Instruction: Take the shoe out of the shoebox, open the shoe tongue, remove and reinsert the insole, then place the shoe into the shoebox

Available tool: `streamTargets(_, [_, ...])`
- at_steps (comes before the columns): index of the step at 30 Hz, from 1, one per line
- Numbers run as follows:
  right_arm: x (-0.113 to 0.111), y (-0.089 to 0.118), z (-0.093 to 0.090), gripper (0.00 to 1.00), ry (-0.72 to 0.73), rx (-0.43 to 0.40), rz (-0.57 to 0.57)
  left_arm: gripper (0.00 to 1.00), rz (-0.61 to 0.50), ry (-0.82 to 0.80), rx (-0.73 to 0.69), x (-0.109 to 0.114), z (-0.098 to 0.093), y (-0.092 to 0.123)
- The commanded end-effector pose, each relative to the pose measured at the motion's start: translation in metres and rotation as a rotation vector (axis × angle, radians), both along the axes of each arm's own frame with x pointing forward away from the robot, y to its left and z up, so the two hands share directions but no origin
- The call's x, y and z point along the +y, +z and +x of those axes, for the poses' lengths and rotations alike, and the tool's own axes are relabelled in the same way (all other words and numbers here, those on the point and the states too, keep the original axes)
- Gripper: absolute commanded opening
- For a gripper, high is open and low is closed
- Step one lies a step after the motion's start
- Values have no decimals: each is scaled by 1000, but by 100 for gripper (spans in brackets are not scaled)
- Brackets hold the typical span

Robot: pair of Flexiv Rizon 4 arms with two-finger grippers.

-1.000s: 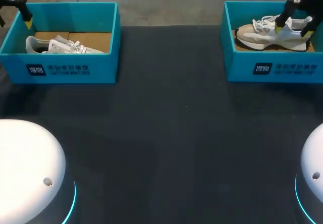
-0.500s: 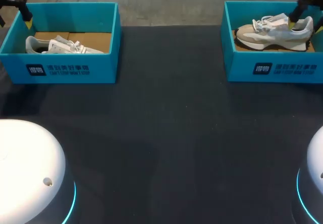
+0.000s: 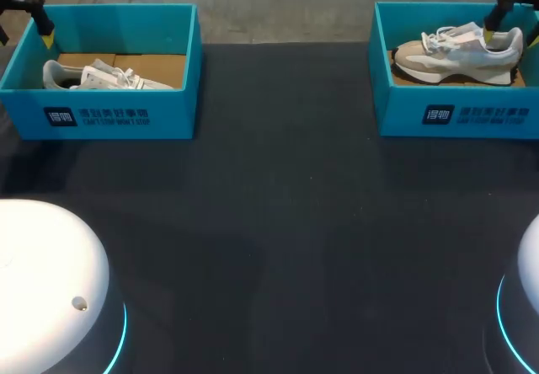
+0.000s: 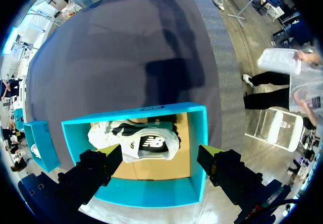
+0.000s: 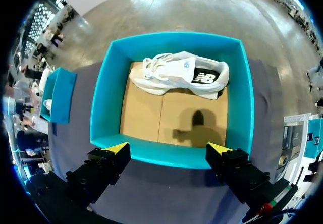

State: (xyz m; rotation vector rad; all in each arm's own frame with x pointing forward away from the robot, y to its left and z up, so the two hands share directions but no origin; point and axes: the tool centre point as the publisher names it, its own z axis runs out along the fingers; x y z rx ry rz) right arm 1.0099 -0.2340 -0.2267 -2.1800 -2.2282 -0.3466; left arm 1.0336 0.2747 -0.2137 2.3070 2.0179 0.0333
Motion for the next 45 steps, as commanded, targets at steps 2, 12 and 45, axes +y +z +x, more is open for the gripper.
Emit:
streamTargets(2, [-9, 6, 15, 100, -17, -12, 31, 100, 2, 0, -3, 0, -2, 0])
streamTargets(12, [-9, -16, 46, 100, -12, 17, 0, 100, 2, 0, -3, 0, -2, 0])
streamTargets(45, [-42, -39, 83, 100, -49, 0, -109, 100, 2, 0, -3, 0, -2, 0])
